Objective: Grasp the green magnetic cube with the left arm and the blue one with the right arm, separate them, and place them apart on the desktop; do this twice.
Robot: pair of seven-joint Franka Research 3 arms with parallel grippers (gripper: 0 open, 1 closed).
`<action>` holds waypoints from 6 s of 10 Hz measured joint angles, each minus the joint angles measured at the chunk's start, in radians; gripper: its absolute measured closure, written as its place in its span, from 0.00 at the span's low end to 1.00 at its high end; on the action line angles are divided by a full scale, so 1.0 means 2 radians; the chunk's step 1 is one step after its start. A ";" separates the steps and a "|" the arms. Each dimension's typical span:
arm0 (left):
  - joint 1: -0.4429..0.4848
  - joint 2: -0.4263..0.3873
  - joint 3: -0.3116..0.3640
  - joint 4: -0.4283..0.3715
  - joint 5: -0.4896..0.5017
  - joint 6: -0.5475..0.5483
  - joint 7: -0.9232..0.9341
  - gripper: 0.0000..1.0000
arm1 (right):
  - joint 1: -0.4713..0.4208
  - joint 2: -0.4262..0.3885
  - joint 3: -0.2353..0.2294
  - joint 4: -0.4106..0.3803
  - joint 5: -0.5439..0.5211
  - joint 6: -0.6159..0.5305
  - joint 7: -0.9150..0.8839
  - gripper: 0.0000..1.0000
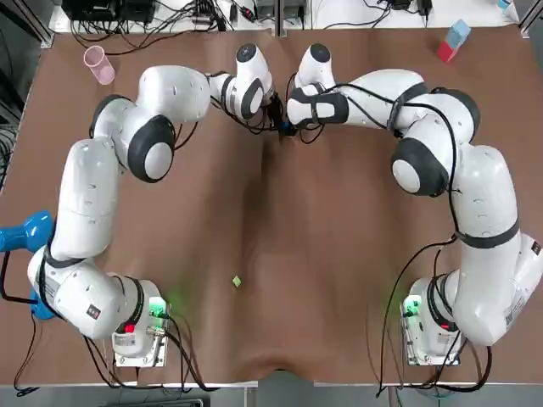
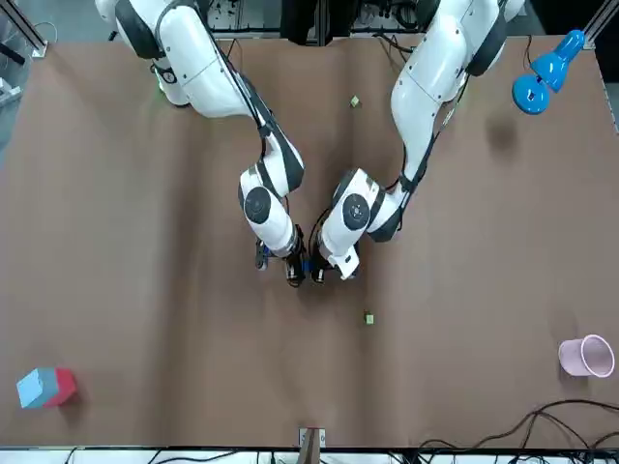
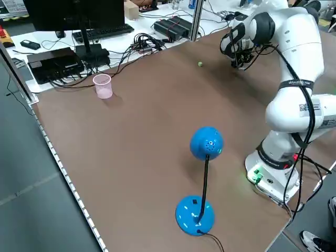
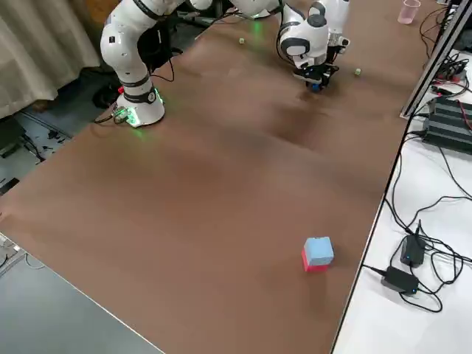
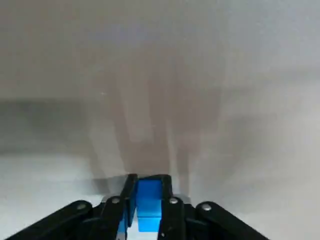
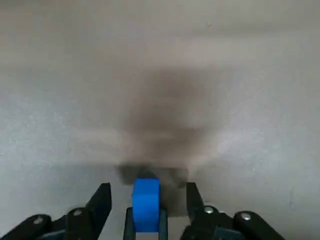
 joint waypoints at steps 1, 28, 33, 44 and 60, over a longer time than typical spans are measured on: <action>0.000 0.000 0.000 0.000 0.000 0.000 0.000 0.77 | 0.000 0.000 0.000 0.000 0.000 0.000 0.000 0.52; -0.072 -0.022 0.003 0.015 0.011 0.003 -0.012 0.19 | -0.178 -0.345 0.322 -0.527 -0.039 -0.008 -0.593 0.77; 0.051 -0.208 0.012 0.009 0.088 -0.218 0.100 0.00 | -0.188 -0.355 0.340 -0.536 -0.071 -0.004 -0.595 0.18; 0.269 -0.398 0.011 -0.029 0.077 -0.440 0.878 0.00 | -0.228 -0.155 0.197 -0.190 -0.248 -0.004 -0.653 0.00; 0.272 -0.425 0.030 -0.062 0.073 -0.454 0.939 0.00 | -0.110 -0.078 0.125 -0.118 -0.281 -0.057 -0.515 0.84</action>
